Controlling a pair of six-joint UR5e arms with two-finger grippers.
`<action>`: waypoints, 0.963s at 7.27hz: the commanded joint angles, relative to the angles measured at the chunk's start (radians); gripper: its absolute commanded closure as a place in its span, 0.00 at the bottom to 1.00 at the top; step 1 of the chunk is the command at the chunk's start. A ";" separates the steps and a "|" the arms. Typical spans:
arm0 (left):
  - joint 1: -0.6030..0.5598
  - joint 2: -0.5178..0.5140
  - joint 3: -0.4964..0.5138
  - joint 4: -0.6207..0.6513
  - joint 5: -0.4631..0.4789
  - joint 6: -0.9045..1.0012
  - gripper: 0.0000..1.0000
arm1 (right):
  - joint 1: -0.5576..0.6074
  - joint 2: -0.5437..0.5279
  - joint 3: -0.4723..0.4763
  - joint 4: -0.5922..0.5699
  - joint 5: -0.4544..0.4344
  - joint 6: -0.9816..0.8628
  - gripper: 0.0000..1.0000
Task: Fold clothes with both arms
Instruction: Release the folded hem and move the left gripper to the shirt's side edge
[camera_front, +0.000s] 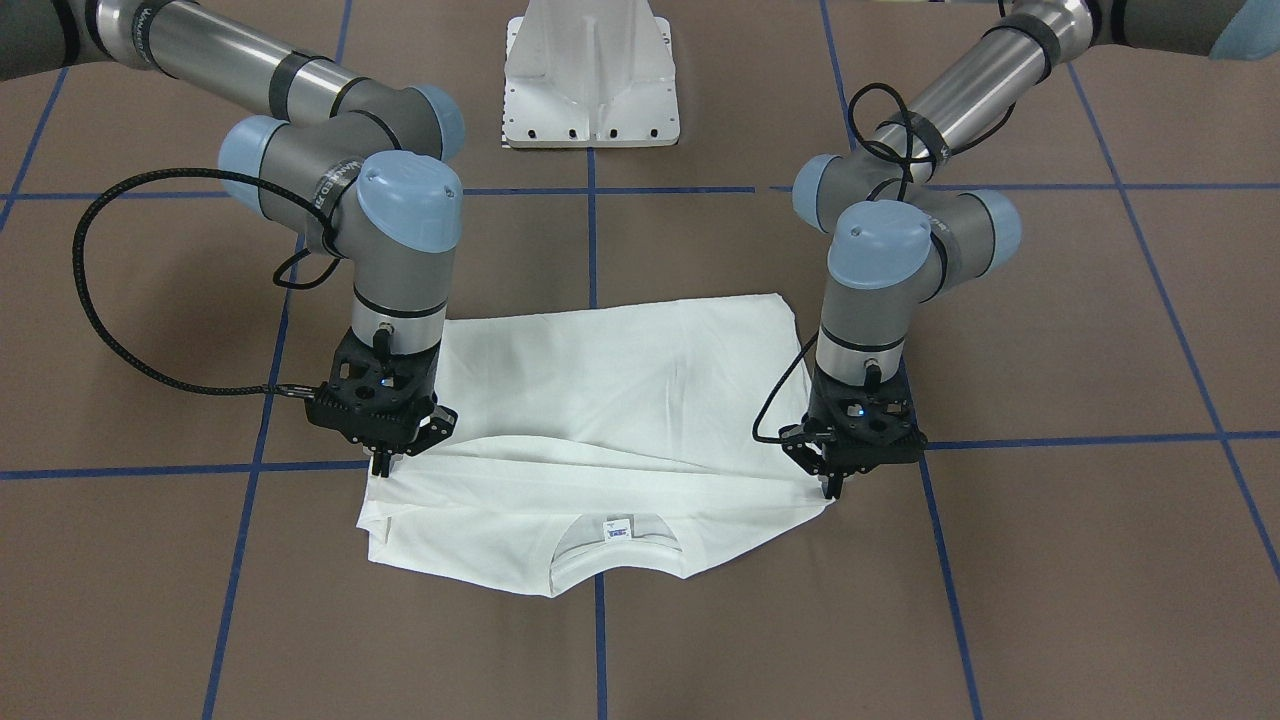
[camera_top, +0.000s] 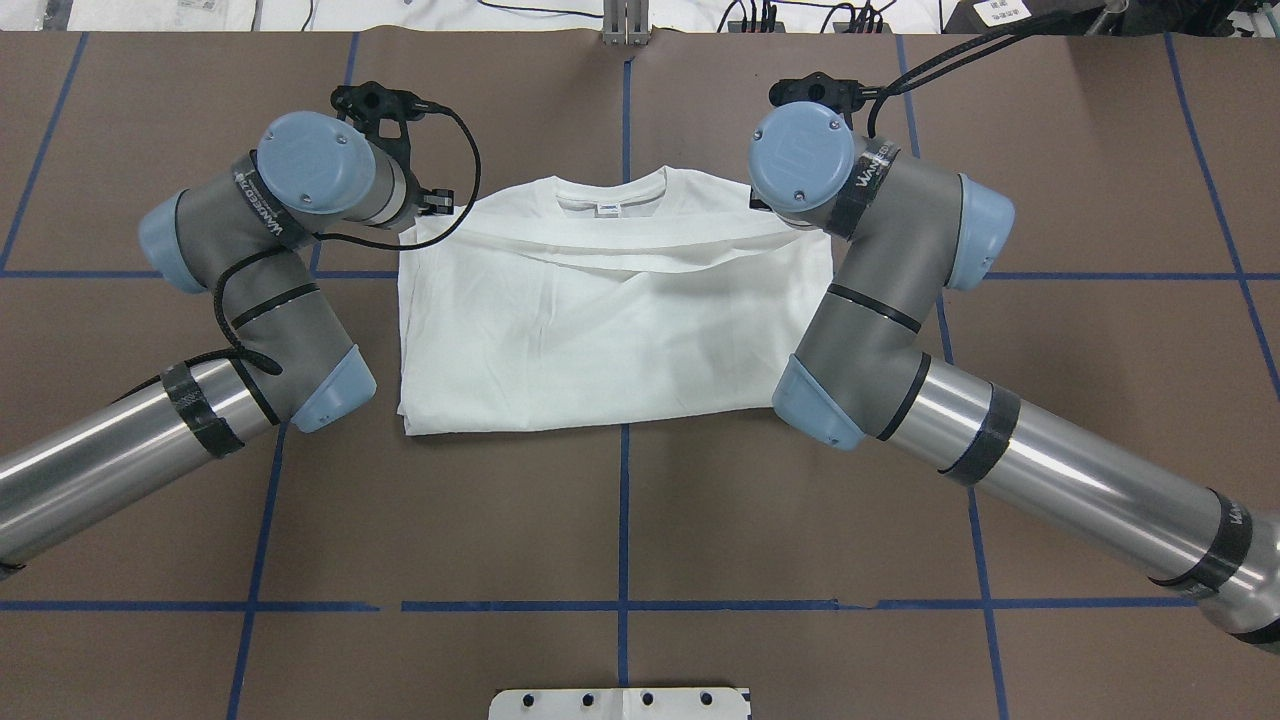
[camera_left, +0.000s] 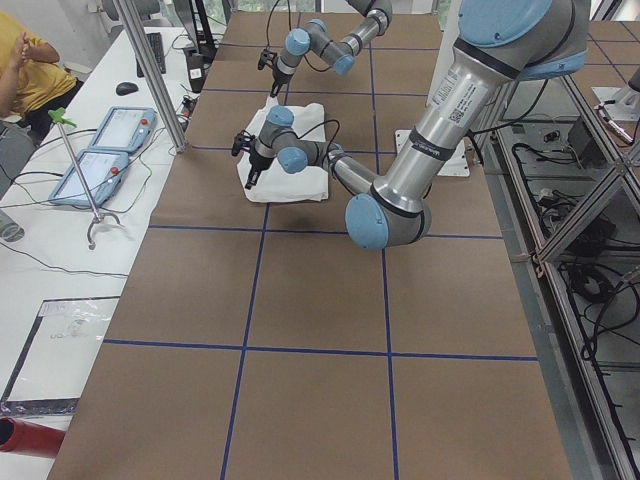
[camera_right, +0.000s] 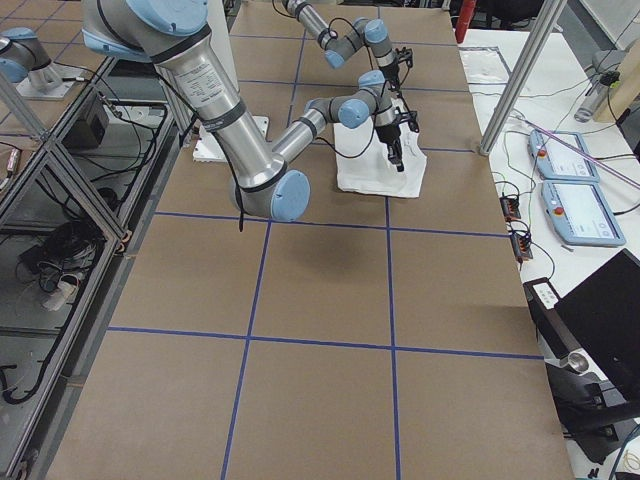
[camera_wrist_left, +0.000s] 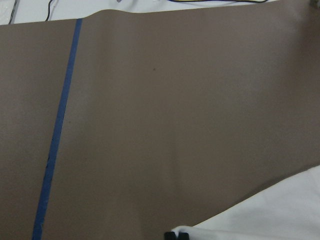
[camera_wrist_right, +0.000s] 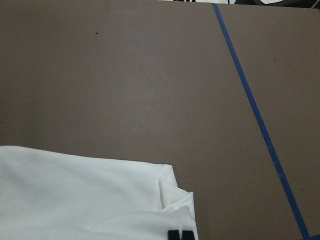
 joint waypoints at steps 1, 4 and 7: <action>0.015 0.006 0.011 -0.011 -0.001 0.001 0.83 | 0.000 0.003 -0.022 0.009 0.000 -0.002 0.51; 0.007 0.123 -0.143 -0.083 -0.024 0.136 0.00 | 0.024 0.009 -0.006 0.046 0.061 -0.058 0.00; 0.097 0.376 -0.437 -0.142 -0.138 -0.047 0.00 | 0.026 -0.003 0.014 0.052 0.069 -0.082 0.00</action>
